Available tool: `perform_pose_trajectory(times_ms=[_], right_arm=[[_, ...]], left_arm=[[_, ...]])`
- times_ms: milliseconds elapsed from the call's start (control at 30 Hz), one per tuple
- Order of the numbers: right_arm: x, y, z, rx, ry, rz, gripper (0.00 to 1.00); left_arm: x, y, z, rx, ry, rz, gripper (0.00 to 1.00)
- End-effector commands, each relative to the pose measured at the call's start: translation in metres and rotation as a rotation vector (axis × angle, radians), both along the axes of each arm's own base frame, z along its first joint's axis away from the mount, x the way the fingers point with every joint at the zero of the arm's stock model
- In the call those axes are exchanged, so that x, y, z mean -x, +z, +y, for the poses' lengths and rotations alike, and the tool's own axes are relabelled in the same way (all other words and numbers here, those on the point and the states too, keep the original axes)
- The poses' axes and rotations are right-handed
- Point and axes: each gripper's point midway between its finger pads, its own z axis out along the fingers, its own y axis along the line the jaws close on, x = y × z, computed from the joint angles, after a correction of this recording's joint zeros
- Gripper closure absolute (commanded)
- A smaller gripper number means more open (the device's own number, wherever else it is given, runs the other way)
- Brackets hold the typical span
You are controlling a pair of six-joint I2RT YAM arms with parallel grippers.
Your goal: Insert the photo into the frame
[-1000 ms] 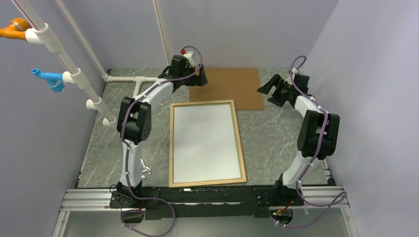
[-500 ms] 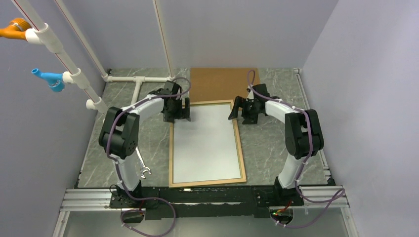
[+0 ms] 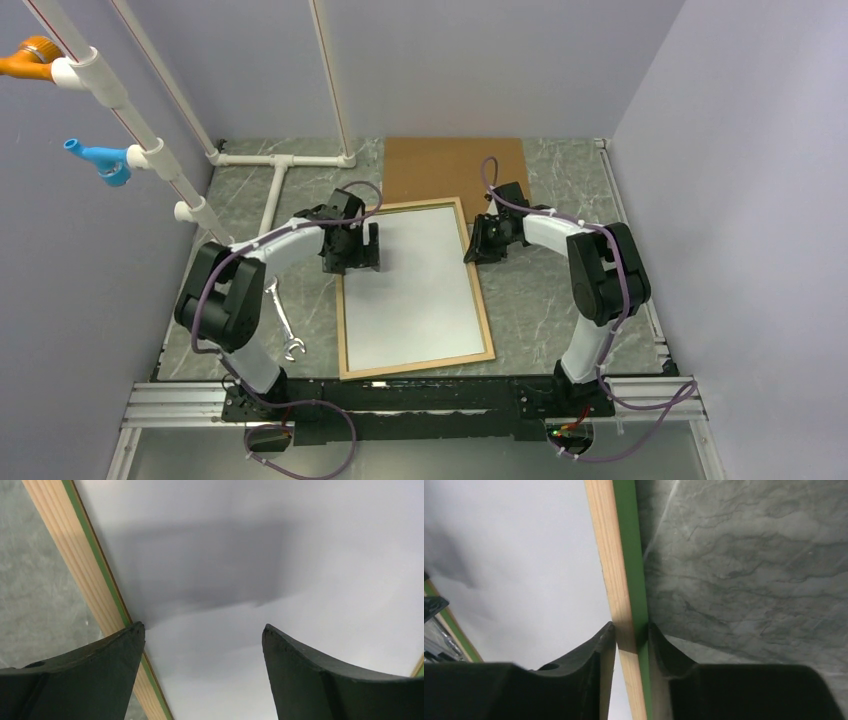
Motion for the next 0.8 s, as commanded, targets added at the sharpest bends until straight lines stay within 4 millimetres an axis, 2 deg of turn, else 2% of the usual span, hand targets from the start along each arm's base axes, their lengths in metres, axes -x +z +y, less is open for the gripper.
perform_pose_trajectory(times_ms=[0, 133, 300, 400, 567, 633, 767], right_arm=[[0.017, -0.007, -0.001, 0.025, 0.007, 0.051, 0.77], [0.026, -0.002, 0.0, 0.011, 0.008, 0.058, 0.91], [0.04, 0.0, 0.0, -0.009, 0.019, 0.073, 1.0], [0.05, 0.003, -0.002, -0.011, 0.032, 0.083, 1.0], [0.061, 0.01, -0.005, -0.012, 0.049, 0.08, 1.0], [0.066, 0.011, -0.005, -0.019, 0.061, 0.086, 1.0], [0.074, 0.012, -0.004, -0.035, 0.075, 0.098, 1.0]], left_arm=[[0.024, 0.011, 0.019, -0.039, 0.039, 0.013, 0.08], [0.03, 0.029, 0.022, -0.017, 0.026, -0.05, 0.07], [0.038, 0.041, 0.026, -0.011, 0.021, -0.071, 0.07], [0.046, 0.031, 0.037, -0.064, 0.057, -0.024, 0.08], [0.059, 0.005, 0.041, -0.094, 0.075, 0.074, 0.13], [0.061, -0.002, 0.04, -0.094, 0.075, 0.092, 0.18], [0.064, -0.012, 0.033, -0.057, 0.059, 0.107, 0.39]])
